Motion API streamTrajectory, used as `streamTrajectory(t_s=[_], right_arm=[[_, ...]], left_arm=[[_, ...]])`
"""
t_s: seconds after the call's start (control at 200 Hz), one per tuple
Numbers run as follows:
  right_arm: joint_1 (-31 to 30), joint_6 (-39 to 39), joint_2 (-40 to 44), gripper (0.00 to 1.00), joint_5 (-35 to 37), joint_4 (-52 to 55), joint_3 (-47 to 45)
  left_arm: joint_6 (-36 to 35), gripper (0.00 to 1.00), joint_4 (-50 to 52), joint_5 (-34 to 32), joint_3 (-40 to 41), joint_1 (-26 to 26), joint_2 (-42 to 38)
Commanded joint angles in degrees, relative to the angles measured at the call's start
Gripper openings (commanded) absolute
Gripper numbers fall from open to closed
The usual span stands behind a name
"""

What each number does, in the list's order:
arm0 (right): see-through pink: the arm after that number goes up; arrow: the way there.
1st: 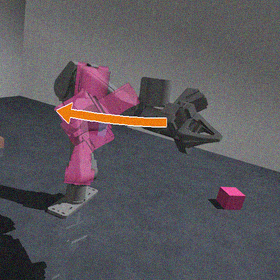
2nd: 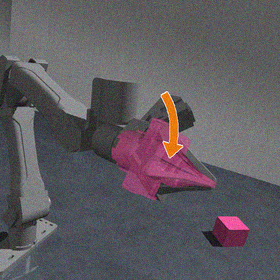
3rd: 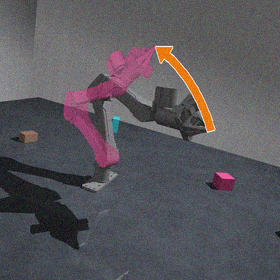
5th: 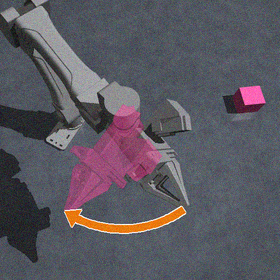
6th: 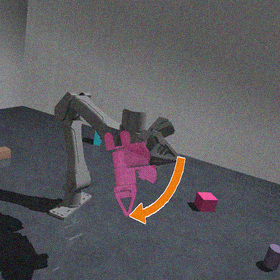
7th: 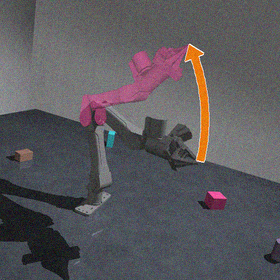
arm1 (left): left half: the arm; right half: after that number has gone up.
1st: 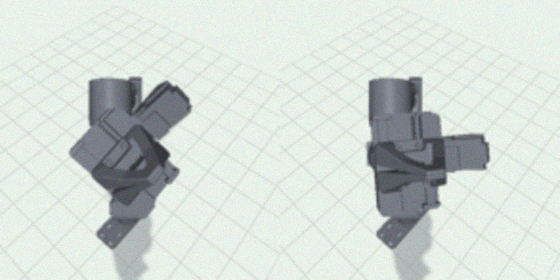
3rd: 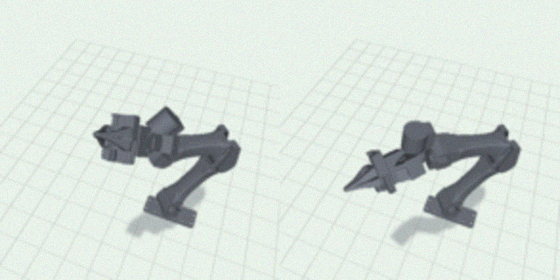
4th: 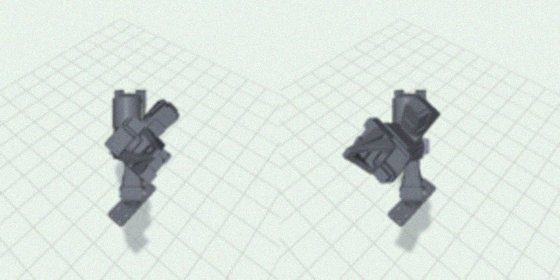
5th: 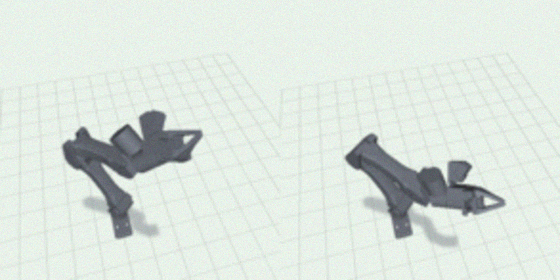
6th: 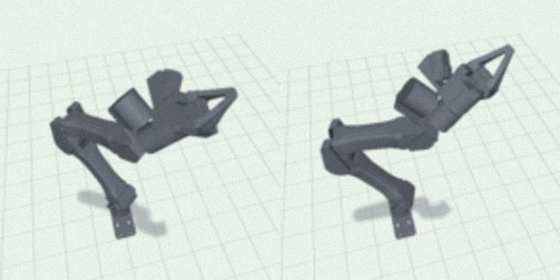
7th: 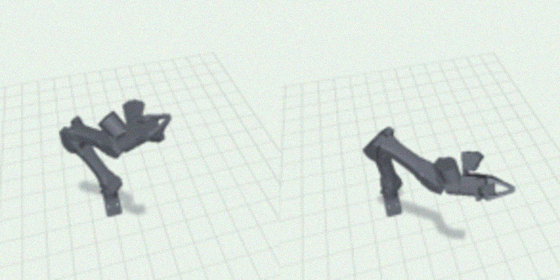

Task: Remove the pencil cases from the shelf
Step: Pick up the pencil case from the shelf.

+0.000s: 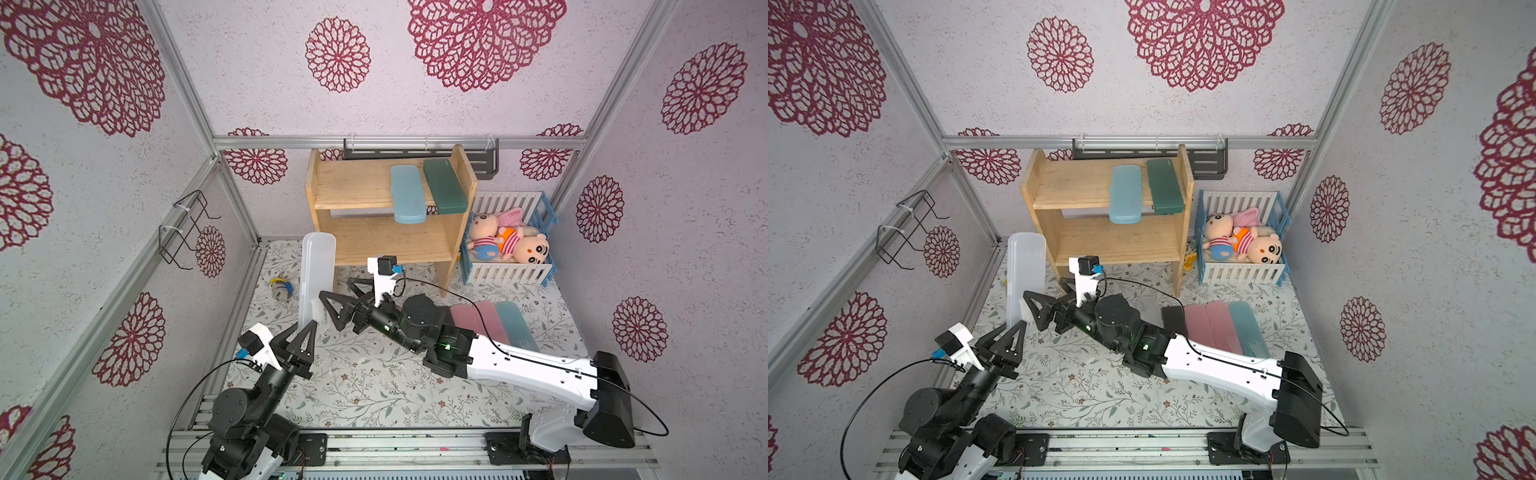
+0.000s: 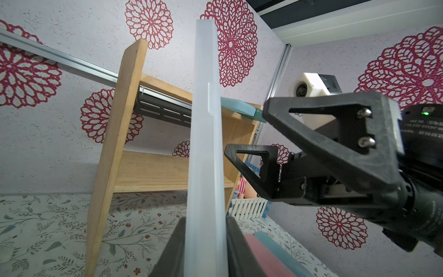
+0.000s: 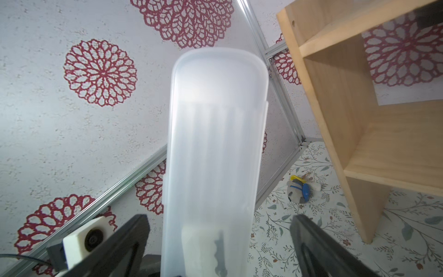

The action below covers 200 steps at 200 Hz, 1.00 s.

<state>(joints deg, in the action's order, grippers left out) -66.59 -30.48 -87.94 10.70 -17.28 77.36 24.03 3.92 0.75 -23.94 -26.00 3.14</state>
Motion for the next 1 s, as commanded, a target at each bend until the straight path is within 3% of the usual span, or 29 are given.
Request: streamTrajectory(t_s=[0.0, 0.41, 0.6, 0.68, 0.73, 0.805, 0.865, 0.885, 0.996], right_arm=[[-0.31, 0.96, -3.11, 0.99, 0.94, 4.9, 6.8], [-1.87, 0.18, -11.28, 0.98, 1.4, 12.19, 17.66], [-1.79, 0.11, -10.68, 0.79, 3.04, 12.82, 16.85], [-1.79, 0.49, -10.45, 0.67, 3.54, 13.01, 16.68], [-1.79, 0.73, -10.33, 0.62, 3.86, 13.35, 16.61], [-1.7, 1.17, -10.08, 0.62, 4.69, 14.2, 16.37], [-1.33, 1.68, -9.69, 0.62, 5.23, 15.58, 16.08], [-1.13, 1.76, -9.41, 0.61, 5.51, 16.14, 15.73], [1.38, 1.31, -7.15, 0.62, 6.55, 20.3, 11.49]], left_arm=[[-0.32, 0.0, 0.15, -0.15, -0.49, -0.32, -1.11], [-1.18, 0.0, 2.93, -0.75, -1.72, -0.31, -1.77], [-1.36, 0.0, 3.67, -1.28, -1.56, -0.31, -2.59], [-1.44, 0.0, 4.11, -1.96, -1.8, -0.32, -2.52], [-1.39, 0.15, 4.63, -2.7, -1.9, -0.36, -2.6], [-1.22, 0.36, 5.3, -3.66, -2.07, -0.37, -2.69], [-0.66, 0.75, 6.13, -5.71, -2.24, -0.36, -2.78], [-0.3, 0.99, 6.63, -6.98, -2.37, -0.36, -2.87], [2.45, 0.97, 11.93, -18.36, -3.38, -0.35, -2.96]])
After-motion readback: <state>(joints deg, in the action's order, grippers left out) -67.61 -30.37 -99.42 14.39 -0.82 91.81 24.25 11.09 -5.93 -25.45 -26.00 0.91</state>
